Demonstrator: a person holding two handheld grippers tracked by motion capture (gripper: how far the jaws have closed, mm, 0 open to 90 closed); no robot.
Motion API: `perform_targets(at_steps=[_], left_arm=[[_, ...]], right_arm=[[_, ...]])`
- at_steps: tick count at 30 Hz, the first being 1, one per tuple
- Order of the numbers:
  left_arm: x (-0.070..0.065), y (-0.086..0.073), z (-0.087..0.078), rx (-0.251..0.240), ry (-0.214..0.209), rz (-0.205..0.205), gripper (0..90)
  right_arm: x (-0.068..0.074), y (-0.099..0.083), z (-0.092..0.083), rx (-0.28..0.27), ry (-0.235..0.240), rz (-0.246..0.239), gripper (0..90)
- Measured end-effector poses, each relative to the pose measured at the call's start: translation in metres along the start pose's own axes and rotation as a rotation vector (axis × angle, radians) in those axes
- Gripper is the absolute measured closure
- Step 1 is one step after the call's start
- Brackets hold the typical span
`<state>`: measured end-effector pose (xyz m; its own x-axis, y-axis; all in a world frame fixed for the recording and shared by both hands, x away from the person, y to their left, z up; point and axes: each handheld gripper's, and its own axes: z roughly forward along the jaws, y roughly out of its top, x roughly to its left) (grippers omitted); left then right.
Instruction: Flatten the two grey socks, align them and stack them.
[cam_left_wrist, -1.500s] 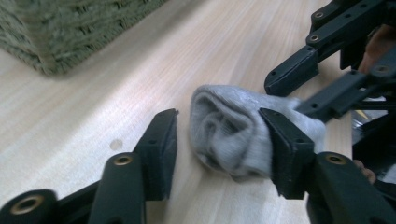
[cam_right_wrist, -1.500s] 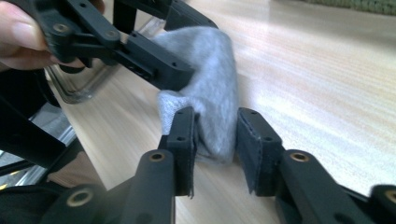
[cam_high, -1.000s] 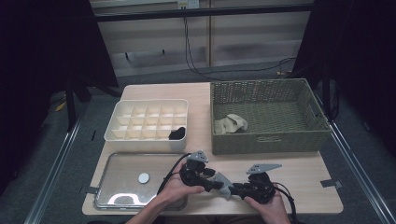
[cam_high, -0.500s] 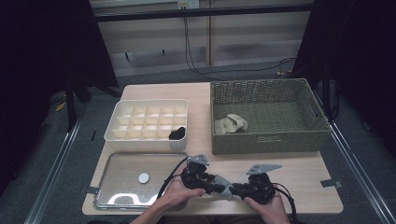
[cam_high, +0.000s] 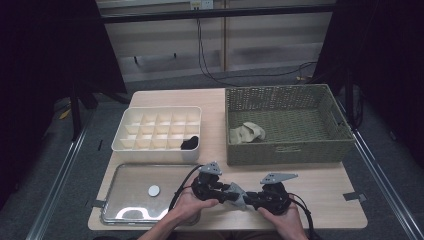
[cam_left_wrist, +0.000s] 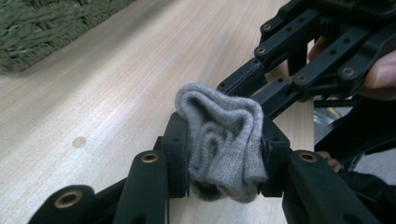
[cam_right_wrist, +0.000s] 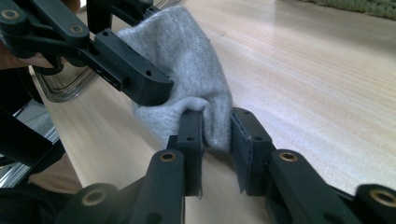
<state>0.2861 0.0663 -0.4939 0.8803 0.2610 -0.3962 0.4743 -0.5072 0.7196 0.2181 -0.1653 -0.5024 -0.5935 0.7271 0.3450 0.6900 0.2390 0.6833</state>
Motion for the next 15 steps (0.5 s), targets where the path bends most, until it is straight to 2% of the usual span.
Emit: perform_targets(at_steps=[3,5,9,15], left_arm=[[-0.002,0.003,-0.003,-0.002,-0.012,0.006,63.6],[-0.004,0.006,-0.003,0.003,-0.011,0.033,63.6],[-0.004,0.008,-0.005,0.014,0.004,0.052,63.9],[-0.002,0.012,-0.011,0.011,0.015,0.057,64.3]], right_arm=[[0.000,0.001,0.000,-0.002,0.000,-0.003,72.5],[0.001,0.001,0.000,0.002,0.000,-0.013,69.3],[0.001,0.002,-0.001,0.002,-0.014,-0.024,63.2],[-0.001,0.006,-0.006,-0.018,-0.007,-0.012,54.3]])
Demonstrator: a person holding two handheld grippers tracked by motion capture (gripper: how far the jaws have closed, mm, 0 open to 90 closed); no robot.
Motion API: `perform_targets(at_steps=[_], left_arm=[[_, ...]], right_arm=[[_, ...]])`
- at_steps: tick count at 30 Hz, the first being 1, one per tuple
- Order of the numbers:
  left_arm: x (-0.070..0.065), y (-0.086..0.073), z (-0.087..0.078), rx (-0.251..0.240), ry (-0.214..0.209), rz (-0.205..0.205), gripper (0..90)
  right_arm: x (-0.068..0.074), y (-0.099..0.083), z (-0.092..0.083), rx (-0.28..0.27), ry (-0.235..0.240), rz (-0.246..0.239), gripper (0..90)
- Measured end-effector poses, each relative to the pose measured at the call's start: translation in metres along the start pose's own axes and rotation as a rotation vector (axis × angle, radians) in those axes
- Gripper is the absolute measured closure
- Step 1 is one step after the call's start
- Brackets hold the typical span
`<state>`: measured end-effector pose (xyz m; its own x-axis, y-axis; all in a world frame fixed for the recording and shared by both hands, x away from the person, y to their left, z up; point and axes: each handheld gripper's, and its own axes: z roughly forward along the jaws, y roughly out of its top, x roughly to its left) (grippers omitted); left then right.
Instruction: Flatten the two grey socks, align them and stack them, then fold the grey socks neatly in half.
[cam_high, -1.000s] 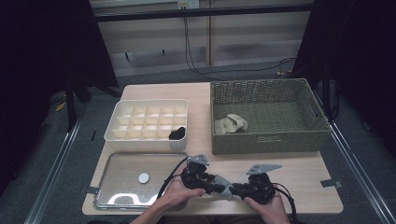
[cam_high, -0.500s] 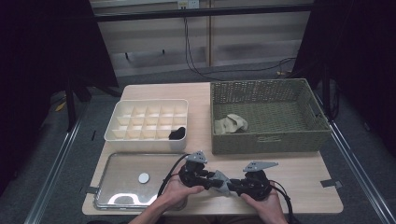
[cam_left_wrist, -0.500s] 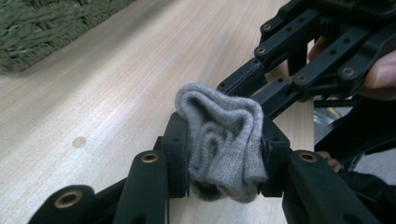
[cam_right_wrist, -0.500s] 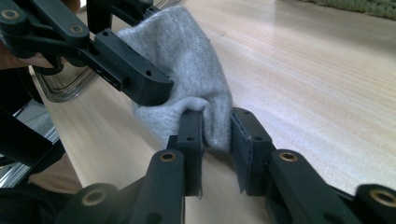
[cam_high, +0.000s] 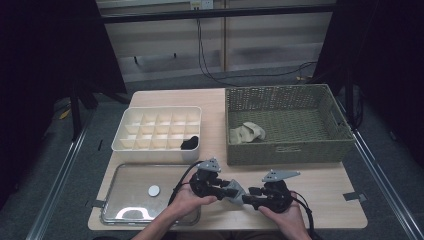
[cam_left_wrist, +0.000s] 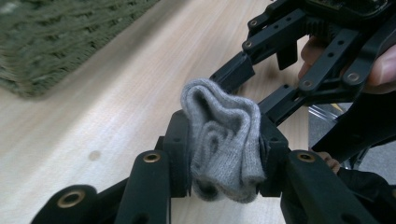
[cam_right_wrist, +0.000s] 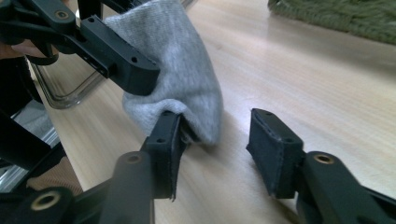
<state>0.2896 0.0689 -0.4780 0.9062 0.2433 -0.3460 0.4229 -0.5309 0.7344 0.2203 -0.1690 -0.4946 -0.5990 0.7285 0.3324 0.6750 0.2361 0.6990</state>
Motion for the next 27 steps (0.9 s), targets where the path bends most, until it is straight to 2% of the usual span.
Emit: perform_targets(at_steps=[1,4,5,7,10,13,15,23,24,25,26,27], left_arm=[[0.001,0.001,-0.002,-0.011,0.005,-0.008,64.3],[0.002,0.002,-0.005,0.007,0.025,-0.002,64.3],[0.003,0.001,-0.005,-0.002,0.020,-0.006,64.2],[0.003,0.002,-0.006,0.012,0.028,0.006,64.2],[0.002,0.001,-0.006,0.019,0.030,0.001,64.2],[0.001,0.002,-0.008,0.025,0.039,0.002,64.3],[0.000,0.002,-0.009,0.022,0.052,0.004,64.2],[0.002,0.005,-0.025,0.027,0.063,-0.005,64.2],[0.002,0.005,-0.027,0.013,0.067,-0.012,64.2],[0.003,0.006,-0.030,0.026,0.073,-0.010,64.2],[0.003,0.006,-0.032,0.011,0.070,-0.013,64.2],[0.004,0.006,-0.035,0.027,0.078,-0.009,64.2]], right_arm=[[-0.001,0.000,-0.001,-0.006,0.007,-0.003,54.1],[-0.002,0.001,-0.004,-0.015,0.006,-0.002,51.7],[-0.002,0.001,-0.005,-0.017,0.001,-0.007,50.1],[-0.004,0.002,-0.010,-0.042,-0.009,-0.007,47.5],[-0.009,0.003,-0.018,-0.086,-0.025,0.001,44.4],[-0.011,0.002,-0.022,-0.099,-0.032,0.003,43.5],[-0.011,0.002,-0.024,-0.109,-0.035,0.011,39.2],[-0.016,0.002,-0.036,-0.133,-0.046,0.029,31.6],[-0.017,0.002,-0.038,-0.143,-0.051,0.031,31.0],[-0.018,0.002,-0.039,-0.150,-0.051,0.035,30.5],[-0.019,0.002,-0.040,-0.149,-0.054,0.036,29.4],[-0.020,0.002,-0.041,-0.151,-0.058,0.034,28.6]])
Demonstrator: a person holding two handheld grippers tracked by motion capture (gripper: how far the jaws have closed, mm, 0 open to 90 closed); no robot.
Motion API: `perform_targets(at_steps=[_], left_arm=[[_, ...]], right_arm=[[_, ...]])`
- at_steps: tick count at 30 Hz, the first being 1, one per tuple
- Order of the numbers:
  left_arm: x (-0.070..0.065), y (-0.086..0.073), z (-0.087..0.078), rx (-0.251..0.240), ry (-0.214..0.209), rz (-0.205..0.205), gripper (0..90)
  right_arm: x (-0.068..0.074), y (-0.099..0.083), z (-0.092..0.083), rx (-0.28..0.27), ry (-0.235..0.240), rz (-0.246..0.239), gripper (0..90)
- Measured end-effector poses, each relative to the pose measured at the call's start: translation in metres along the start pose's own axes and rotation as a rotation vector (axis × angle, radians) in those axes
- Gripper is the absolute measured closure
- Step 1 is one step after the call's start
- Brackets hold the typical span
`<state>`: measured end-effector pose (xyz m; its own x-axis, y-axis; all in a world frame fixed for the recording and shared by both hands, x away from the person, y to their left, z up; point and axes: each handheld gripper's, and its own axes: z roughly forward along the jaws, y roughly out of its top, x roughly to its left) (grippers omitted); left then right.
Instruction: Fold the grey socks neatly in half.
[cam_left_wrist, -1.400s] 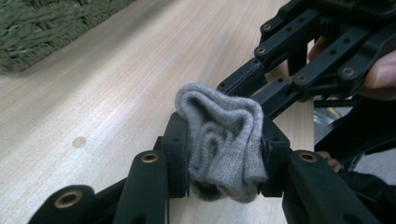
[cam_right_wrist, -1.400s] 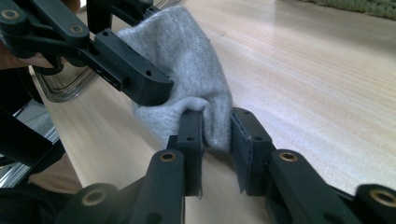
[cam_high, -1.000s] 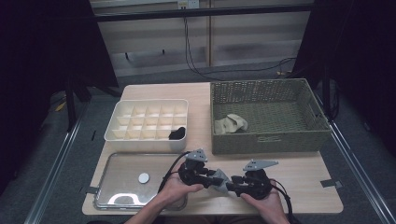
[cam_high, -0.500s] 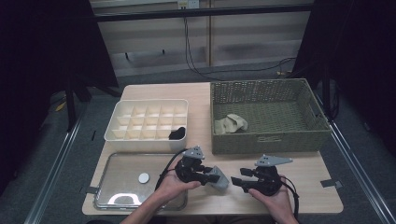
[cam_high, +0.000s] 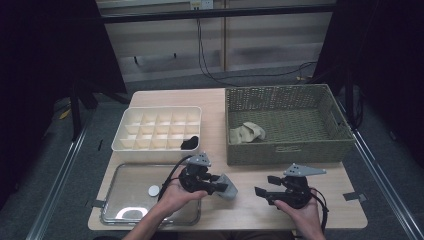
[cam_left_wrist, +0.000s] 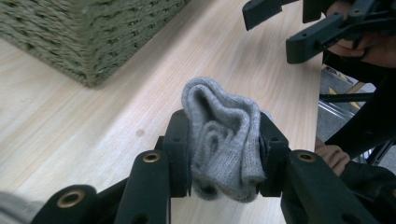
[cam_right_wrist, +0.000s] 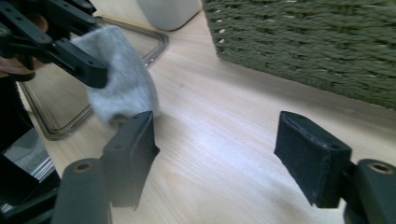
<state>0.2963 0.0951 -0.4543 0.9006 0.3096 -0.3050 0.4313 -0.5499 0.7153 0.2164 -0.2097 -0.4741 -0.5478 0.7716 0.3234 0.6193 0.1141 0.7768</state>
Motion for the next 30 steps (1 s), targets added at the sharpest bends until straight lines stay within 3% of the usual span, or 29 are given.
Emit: perform_targets(at_steps=[11,16,21,30], left_arm=[[0.016,-0.009,-0.028,-0.020,0.051,-0.064,63.8],[0.021,-0.010,-0.039,-0.025,0.075,-0.064,63.4],[0.028,-0.008,-0.056,-0.077,0.104,-0.077,63.0],[0.040,-0.003,-0.074,-0.053,0.147,-0.099,62.9]], right_arm=[[-0.004,0.000,-0.001,-0.003,0.014,0.010,24.4],[-0.004,0.000,0.000,-0.002,0.018,0.021,23.2],[-0.003,-0.001,0.000,0.006,0.016,0.015,23.0],[-0.004,-0.002,-0.002,-0.003,0.016,0.024,21.8]])
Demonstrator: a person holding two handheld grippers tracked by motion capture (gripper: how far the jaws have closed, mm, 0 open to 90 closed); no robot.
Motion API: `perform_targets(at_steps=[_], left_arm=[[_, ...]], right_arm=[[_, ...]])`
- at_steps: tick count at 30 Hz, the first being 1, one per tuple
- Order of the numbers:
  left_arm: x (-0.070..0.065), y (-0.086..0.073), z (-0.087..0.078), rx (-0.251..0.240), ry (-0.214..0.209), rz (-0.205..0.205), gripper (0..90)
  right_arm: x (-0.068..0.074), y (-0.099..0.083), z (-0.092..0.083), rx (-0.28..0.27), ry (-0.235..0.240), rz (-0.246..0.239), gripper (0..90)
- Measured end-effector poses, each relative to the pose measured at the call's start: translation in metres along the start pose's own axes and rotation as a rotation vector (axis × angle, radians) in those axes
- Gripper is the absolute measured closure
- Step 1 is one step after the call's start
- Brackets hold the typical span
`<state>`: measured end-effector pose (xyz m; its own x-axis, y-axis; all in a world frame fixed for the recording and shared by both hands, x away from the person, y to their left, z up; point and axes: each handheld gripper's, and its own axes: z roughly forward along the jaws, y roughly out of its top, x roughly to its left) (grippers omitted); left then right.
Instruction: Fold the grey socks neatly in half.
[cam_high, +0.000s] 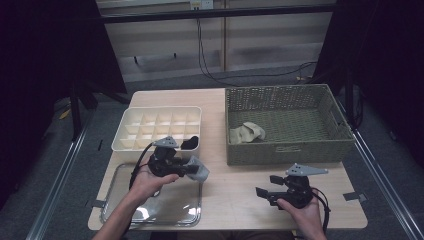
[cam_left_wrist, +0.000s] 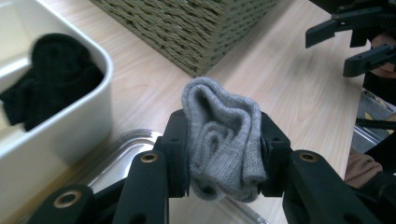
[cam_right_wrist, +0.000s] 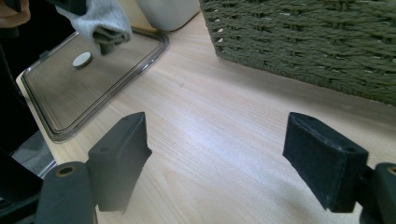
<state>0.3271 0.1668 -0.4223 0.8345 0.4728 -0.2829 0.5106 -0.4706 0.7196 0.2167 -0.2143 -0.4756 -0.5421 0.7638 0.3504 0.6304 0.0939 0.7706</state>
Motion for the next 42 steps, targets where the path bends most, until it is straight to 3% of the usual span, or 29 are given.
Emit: perform_targets(at_steps=[9,24,29,42], left_arm=[[0.007,0.008,-0.017,0.015,0.034,0.016,62.3],[0.040,0.014,-0.048,0.043,0.098,-0.040,62.4],[0.039,0.018,-0.054,0.050,0.122,-0.012,62.5],[0.060,0.032,-0.060,0.072,0.167,-0.021,62.7]], right_arm=[[-0.002,0.000,-0.001,-0.005,-0.007,0.014,21.1],[-0.003,0.000,-0.001,-0.005,-0.004,0.031,20.4],[-0.001,0.001,0.002,0.001,-0.001,0.026,19.1],[-0.002,0.003,0.006,0.009,0.014,0.019,19.1]])
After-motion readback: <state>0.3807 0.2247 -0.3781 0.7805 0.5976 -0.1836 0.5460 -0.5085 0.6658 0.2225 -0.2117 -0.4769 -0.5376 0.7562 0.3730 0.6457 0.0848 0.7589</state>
